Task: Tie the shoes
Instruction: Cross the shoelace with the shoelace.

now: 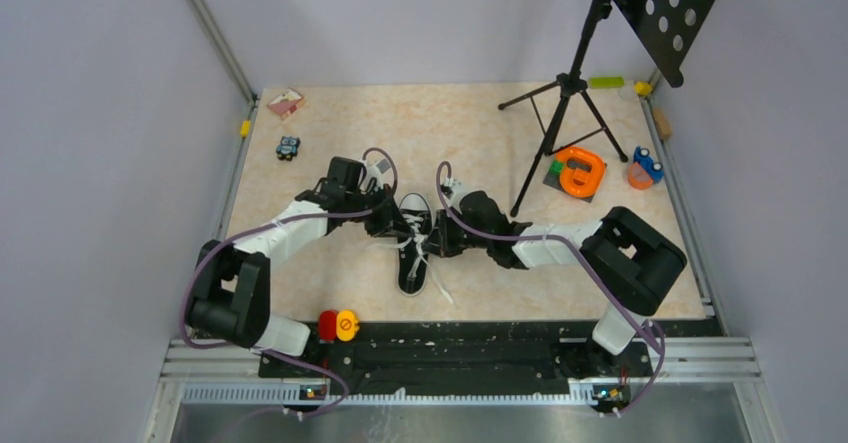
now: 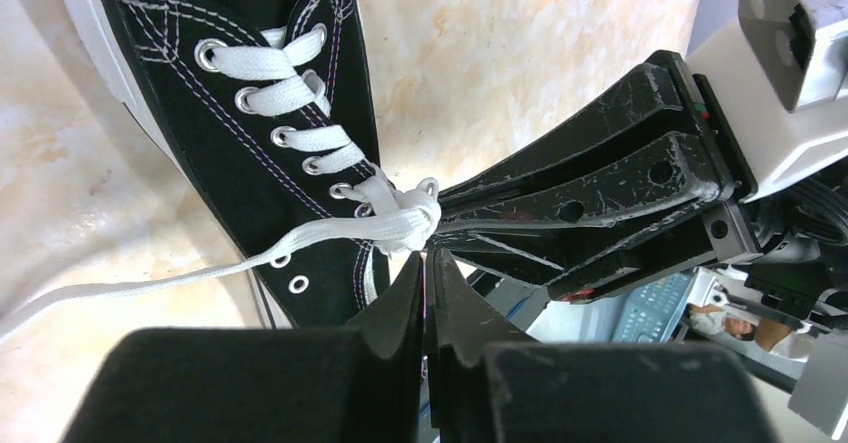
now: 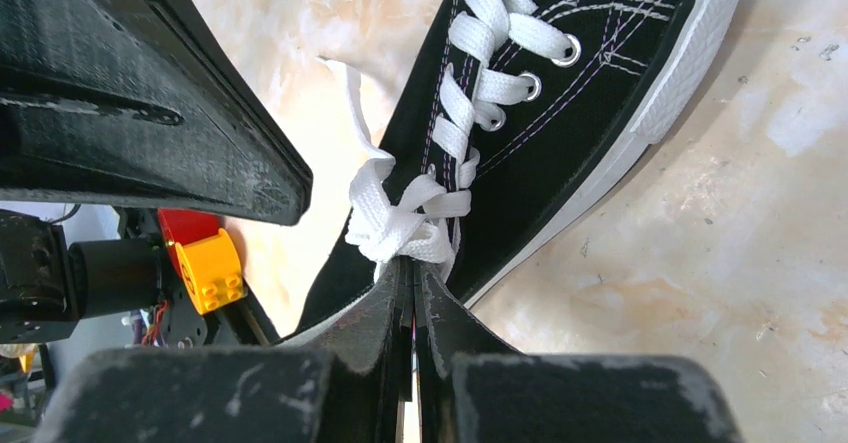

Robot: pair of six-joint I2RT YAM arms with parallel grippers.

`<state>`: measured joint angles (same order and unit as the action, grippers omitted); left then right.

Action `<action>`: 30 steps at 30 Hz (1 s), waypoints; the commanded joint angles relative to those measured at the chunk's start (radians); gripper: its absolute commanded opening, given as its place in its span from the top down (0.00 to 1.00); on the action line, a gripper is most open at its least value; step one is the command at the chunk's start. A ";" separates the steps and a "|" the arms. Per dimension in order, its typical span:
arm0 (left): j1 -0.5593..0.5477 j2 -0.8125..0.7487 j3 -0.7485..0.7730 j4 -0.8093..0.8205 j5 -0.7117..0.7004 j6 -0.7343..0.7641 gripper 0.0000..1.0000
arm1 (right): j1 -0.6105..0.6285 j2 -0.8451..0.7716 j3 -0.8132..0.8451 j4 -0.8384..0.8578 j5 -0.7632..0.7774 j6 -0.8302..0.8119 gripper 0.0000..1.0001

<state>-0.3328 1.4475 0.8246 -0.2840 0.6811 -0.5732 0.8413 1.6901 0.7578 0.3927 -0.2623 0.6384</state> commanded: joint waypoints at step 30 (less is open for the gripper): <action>-0.098 0.054 0.073 0.048 -0.113 0.000 0.78 | -0.002 -0.035 0.003 0.017 0.012 -0.029 1.00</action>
<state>-0.4263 1.4929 0.8627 -0.2626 0.6010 -0.5808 0.8417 1.6890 0.7517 0.3946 -0.2584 0.6300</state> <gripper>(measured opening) 0.219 0.009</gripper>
